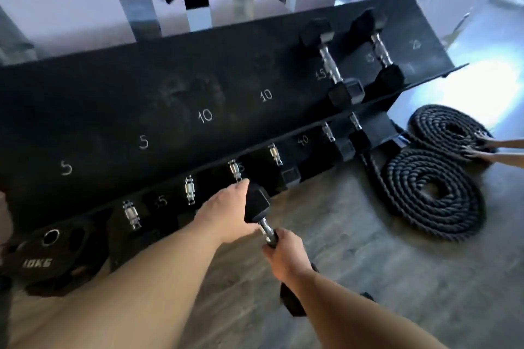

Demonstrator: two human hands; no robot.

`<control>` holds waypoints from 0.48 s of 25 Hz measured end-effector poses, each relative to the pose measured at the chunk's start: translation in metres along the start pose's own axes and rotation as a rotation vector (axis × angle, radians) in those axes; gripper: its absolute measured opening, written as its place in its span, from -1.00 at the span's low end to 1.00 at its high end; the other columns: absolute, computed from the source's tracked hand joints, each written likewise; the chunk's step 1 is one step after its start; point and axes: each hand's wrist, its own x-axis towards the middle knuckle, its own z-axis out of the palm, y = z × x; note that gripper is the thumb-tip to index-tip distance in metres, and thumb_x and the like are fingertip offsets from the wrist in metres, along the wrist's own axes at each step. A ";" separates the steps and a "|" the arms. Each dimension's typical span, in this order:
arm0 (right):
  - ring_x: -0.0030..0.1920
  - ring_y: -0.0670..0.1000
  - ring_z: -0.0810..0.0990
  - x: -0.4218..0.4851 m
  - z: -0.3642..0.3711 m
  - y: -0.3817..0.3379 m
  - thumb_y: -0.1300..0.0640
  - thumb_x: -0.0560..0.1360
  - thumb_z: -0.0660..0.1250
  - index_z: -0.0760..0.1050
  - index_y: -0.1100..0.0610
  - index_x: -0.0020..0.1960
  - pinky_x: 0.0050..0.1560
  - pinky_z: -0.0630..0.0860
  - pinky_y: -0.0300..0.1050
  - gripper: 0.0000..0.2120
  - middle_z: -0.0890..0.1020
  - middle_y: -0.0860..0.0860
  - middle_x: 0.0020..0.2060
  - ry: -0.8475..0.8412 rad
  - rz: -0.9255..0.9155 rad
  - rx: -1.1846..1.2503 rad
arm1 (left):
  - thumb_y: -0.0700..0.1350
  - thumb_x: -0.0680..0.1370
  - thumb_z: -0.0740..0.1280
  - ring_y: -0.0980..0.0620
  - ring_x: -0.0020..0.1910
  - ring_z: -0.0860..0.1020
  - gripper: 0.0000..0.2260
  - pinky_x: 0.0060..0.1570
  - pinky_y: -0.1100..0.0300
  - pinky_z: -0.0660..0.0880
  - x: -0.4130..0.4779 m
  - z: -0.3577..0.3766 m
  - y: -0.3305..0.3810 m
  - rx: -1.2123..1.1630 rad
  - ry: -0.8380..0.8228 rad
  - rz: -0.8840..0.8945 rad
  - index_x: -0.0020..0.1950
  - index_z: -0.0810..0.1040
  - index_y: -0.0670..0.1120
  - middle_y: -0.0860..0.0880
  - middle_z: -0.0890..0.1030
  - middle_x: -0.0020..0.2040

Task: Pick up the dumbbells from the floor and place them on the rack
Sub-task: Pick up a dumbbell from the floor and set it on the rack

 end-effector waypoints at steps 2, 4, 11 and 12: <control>-0.35 -0.03 0.45 -0.003 -0.026 -0.048 0.15 0.54 0.37 0.44 0.11 -0.14 -0.45 0.29 -0.23 -0.87 0.47 -0.09 -0.34 0.061 -0.016 0.061 | 0.19 0.32 0.60 -0.09 0.23 0.56 -0.28 0.17 0.04 0.51 0.003 -0.055 0.011 -0.044 0.101 0.003 0.37 0.46 -0.04 -0.02 0.56 0.23; -0.35 -0.08 0.46 -0.005 -0.045 -0.093 0.16 0.53 0.38 0.45 0.10 -0.15 -0.42 0.34 -0.26 -0.87 0.49 -0.07 -0.32 0.099 -0.015 0.128 | 0.12 0.31 0.62 -0.08 0.20 0.57 -0.33 0.13 0.07 0.51 0.004 -0.106 0.017 -0.081 0.171 0.005 0.35 0.51 -0.03 0.00 0.57 0.21; -0.31 -0.05 0.51 0.019 -0.082 -0.226 0.14 0.51 0.44 0.47 0.08 -0.20 -0.39 0.36 -0.17 -0.82 0.56 0.00 -0.26 0.120 -0.061 0.151 | 0.07 0.28 0.66 -0.08 0.17 0.60 -0.31 0.13 0.00 0.57 0.024 -0.247 0.000 -0.038 0.248 0.004 0.35 0.52 -0.02 -0.03 0.60 0.20; -0.32 -0.05 0.51 0.029 -0.084 -0.241 0.14 0.50 0.44 0.48 0.09 -0.19 -0.41 0.36 -0.18 -0.84 0.56 0.00 -0.26 0.109 -0.066 0.149 | 0.06 0.29 0.66 -0.08 0.16 0.60 -0.32 0.12 0.00 0.57 0.033 -0.261 -0.005 -0.018 0.246 -0.004 0.35 0.52 -0.02 -0.03 0.60 0.19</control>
